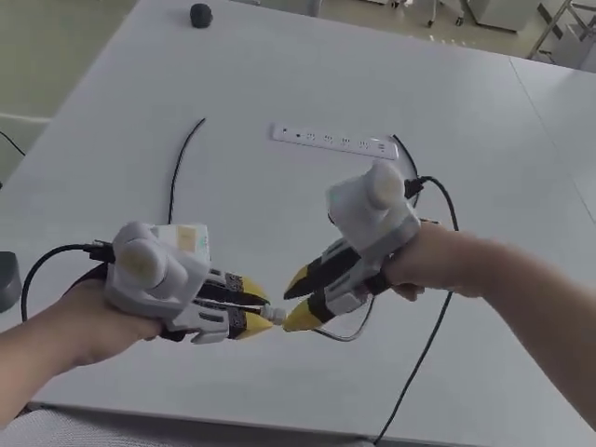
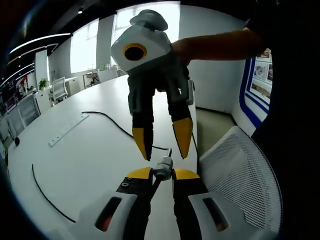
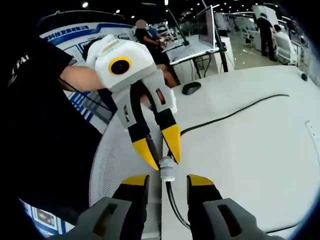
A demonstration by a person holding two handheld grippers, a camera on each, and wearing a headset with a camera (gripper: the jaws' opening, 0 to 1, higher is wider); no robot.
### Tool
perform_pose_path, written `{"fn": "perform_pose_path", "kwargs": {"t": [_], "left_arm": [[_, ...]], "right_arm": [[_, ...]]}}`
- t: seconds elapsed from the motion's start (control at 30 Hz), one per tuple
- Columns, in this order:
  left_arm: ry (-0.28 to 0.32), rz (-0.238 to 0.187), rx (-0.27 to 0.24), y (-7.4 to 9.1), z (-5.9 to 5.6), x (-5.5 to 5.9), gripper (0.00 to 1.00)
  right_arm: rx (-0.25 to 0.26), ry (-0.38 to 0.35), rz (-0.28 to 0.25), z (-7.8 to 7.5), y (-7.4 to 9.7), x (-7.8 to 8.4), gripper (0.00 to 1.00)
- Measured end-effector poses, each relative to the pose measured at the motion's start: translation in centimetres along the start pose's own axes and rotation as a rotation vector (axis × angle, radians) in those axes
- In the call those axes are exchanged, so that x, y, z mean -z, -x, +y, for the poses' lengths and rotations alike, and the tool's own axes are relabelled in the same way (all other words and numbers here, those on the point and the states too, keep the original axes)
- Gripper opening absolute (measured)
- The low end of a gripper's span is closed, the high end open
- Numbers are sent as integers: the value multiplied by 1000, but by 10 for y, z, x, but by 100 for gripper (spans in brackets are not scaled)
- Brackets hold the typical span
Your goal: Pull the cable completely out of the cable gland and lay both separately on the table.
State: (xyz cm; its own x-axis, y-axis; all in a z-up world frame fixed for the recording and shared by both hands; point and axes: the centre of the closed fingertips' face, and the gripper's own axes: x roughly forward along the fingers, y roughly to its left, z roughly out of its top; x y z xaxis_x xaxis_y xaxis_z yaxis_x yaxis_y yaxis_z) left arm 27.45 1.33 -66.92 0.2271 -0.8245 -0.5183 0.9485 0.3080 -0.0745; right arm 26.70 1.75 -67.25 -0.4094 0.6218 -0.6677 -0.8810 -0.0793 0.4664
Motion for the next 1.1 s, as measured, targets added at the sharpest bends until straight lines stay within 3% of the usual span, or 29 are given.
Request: {"fn": "perform_pose_path", "kwargs": {"t": [0.03,0.13,0.33,0.63,0.93,1.1], "left_arm": [[-7,0,0,0,-1,-1,16],[-24,1,5,-1,-3,-1,16],[-48,14,15,-3,-6,0,16],[-57,11,25,-4,-8,-2,16],[-66,20,33,-4,-12,-2,16],[-67,29,41,-5,-14,0,16]], "right_arm": [[8,0,-6,-4,-1,-2,24],[-47,-38,-1,-2,-4,-3,17],[-94,-92,40,-1,-6,5,18],[-113,-109,59,0,-8,11,15],[-171,-146,52,9,-10,13,9],[-172,-140,53,10,-13,15,9]]}}
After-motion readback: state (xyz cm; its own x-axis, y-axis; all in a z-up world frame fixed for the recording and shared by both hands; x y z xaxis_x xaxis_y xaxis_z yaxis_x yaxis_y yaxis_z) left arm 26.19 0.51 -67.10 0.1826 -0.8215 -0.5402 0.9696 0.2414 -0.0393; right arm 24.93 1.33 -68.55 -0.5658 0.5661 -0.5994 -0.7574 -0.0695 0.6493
